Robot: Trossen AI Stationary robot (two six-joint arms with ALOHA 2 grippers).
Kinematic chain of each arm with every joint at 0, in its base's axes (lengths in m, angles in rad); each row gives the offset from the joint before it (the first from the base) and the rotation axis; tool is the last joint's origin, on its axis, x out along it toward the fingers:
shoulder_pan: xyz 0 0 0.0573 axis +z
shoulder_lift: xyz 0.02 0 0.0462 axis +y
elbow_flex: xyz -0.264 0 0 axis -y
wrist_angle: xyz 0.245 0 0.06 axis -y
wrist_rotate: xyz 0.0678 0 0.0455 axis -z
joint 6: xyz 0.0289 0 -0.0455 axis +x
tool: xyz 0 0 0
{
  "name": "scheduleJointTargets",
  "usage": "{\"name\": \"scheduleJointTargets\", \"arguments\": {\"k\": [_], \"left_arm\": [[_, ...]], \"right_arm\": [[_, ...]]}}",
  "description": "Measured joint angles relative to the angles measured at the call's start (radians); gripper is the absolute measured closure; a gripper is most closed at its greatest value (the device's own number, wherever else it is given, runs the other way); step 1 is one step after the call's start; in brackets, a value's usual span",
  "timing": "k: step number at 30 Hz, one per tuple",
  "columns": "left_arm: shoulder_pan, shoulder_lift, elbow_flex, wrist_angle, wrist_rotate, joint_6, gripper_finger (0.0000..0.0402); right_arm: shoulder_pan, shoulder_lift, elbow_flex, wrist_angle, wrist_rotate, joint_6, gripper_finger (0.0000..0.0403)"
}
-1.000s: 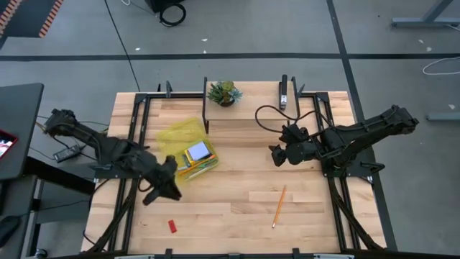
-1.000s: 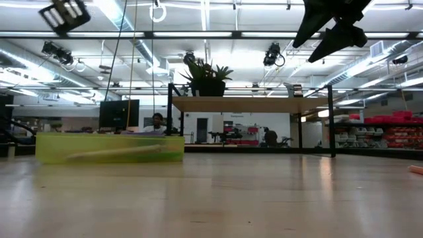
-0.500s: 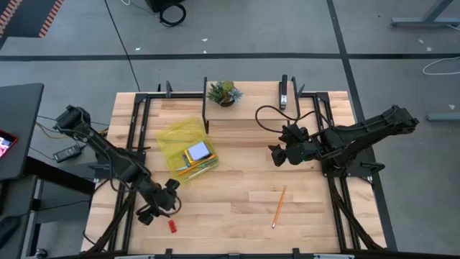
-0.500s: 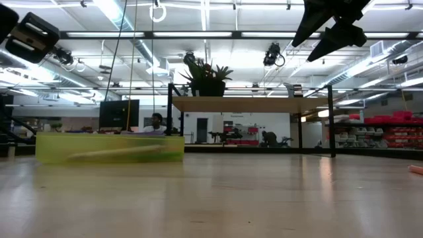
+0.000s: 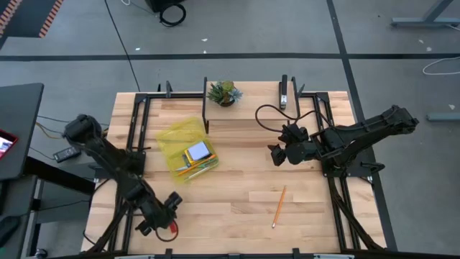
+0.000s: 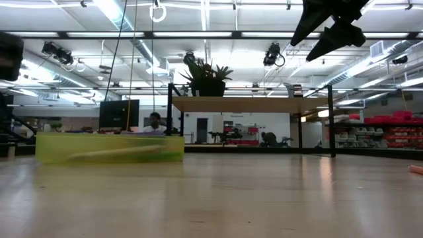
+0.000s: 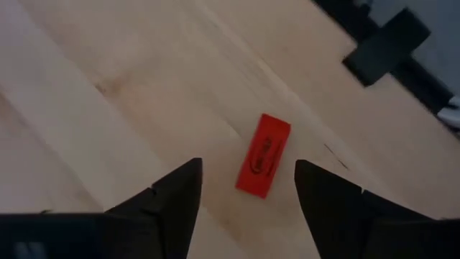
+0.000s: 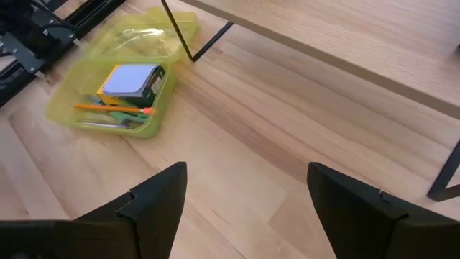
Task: Pack school essentials
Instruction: Put the red eraser into the yellow supply box
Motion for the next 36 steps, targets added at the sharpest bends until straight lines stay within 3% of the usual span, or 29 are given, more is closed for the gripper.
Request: {"name": "scheduleJointTargets", "arguments": {"k": [8, 19, 36], "left_arm": [[-0.044, 0.098, 0.000, 0.051, -0.001, -0.007, 0.0188], [-0.103, 0.142, 0.000, 0.072, -0.116, 0.023, 0.0195], [-0.114, 0.200, 0.005, 0.103, -0.142, 0.026, 0.0265]], "right_arm": [[0.000, 0.000, 0.000, 0.000, 0.000, 0.002, 0.0110], [0.000, 0.000, 0.000, 0.000, 0.000, 0.009, 0.0110], [0.000, 0.000, 0.000, 0.009, 0.008, 0.009, 0.0110]]}}
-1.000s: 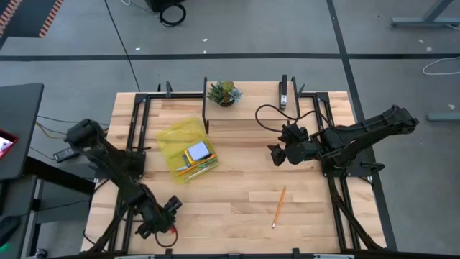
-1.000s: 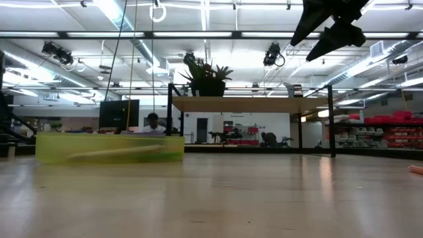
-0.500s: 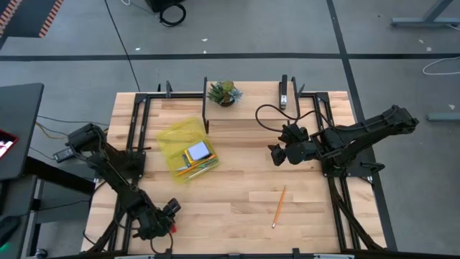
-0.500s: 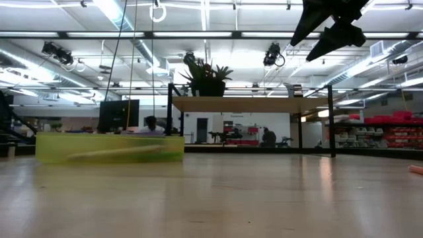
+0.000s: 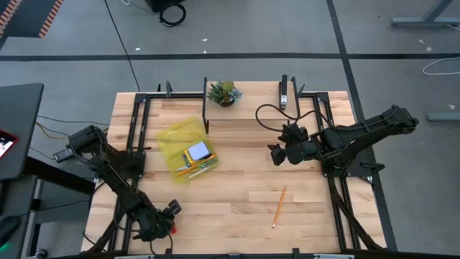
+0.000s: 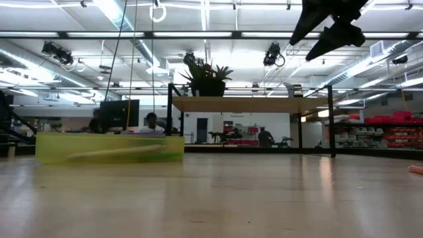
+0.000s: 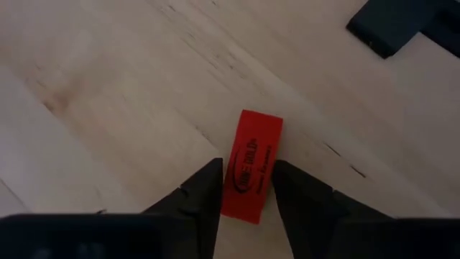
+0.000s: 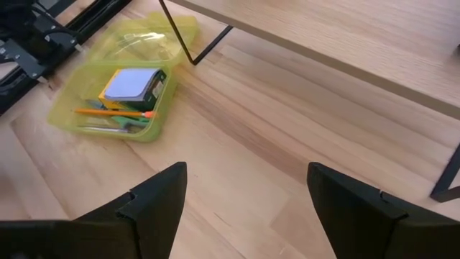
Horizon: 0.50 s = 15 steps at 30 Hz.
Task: Pack school essentials
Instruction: Put the red eraser into the yellow supply box
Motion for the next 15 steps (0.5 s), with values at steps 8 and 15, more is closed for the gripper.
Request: {"name": "scheduleJointTargets", "arguments": {"k": [8, 15], "left_arm": [[0.000, 0.003, -0.002, -0.004, 0.004, -0.002, 0.0292], [0.000, 0.003, -0.003, -0.002, 0.003, -0.001, 0.0309]], "right_arm": [[0.000, 0.000, 0.000, 0.009, 0.007, -0.002, 0.0110], [0.000, 0.000, 0.000, 0.009, 0.007, -0.003, 0.0110]]}}
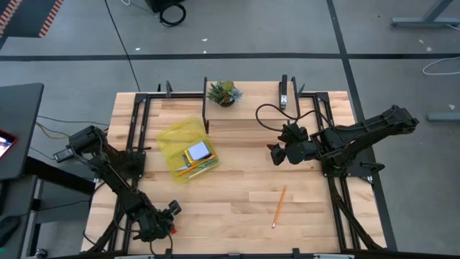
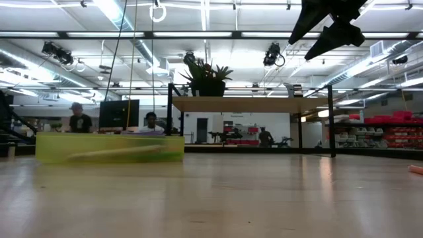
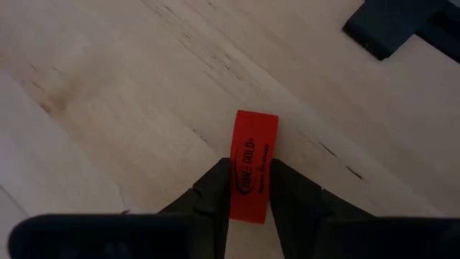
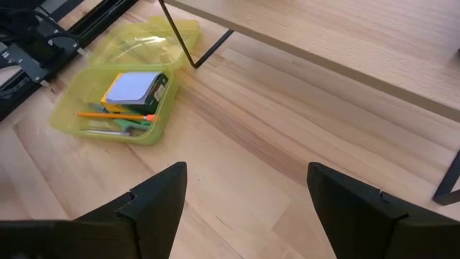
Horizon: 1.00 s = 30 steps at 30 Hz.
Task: Pack school essentials
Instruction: Put the red eraser into the yellow supply box
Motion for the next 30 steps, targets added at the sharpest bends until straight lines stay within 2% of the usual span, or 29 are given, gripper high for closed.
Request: {"name": "scheduleJointTargets", "arguments": {"k": [30], "left_arm": [[0.002, 0.008, 0.130, -0.114, 0.001, -0.004, 0.0310]], "right_arm": [[0.000, 0.000, 0.000, 0.000, 0.005, -0.019, 0.0110]]}}
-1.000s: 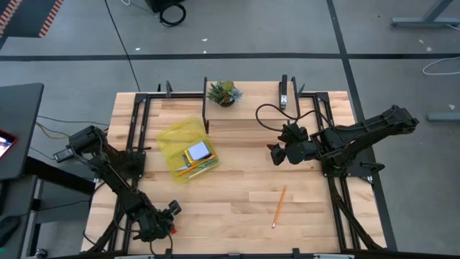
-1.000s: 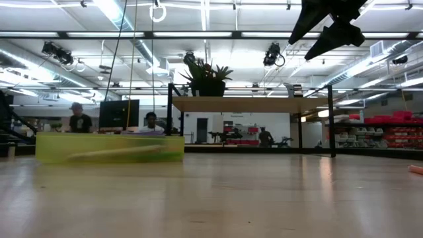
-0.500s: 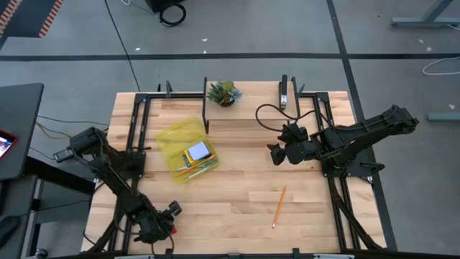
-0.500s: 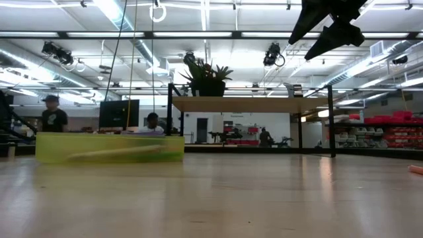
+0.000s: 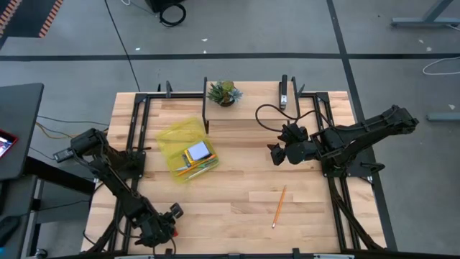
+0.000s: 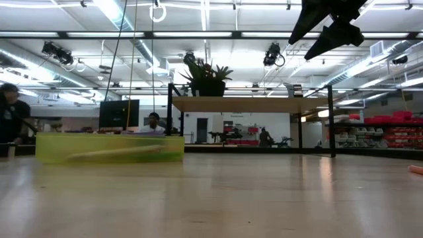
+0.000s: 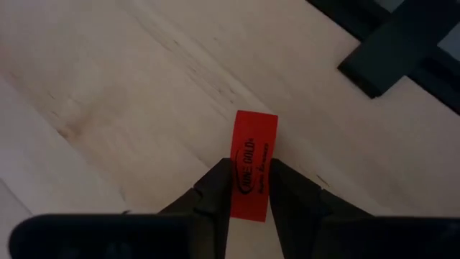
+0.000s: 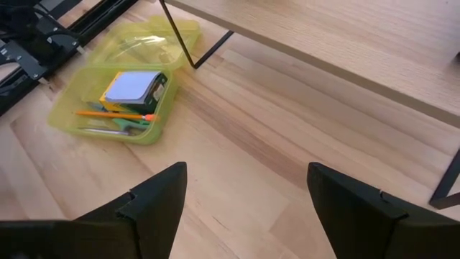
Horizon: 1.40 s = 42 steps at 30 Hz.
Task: Pack school essentials
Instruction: Put the red eraser into the yellow supply box
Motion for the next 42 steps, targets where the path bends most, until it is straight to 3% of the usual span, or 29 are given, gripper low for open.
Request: {"name": "scheduleJointTargets", "arguments": {"k": [18, 42], "left_arm": [[0.014, -0.029, 0.028, -0.150, -0.009, 0.007, 0.0309], [0.154, -0.133, 0.029, -0.308, -0.046, 0.135, 0.0312]], "right_arm": [[0.000, 0.000, 0.000, 0.004, 0.013, -0.024, 0.0110], [0.000, 0.000, 0.000, 0.008, 0.025, -0.024, 0.0110]]}}
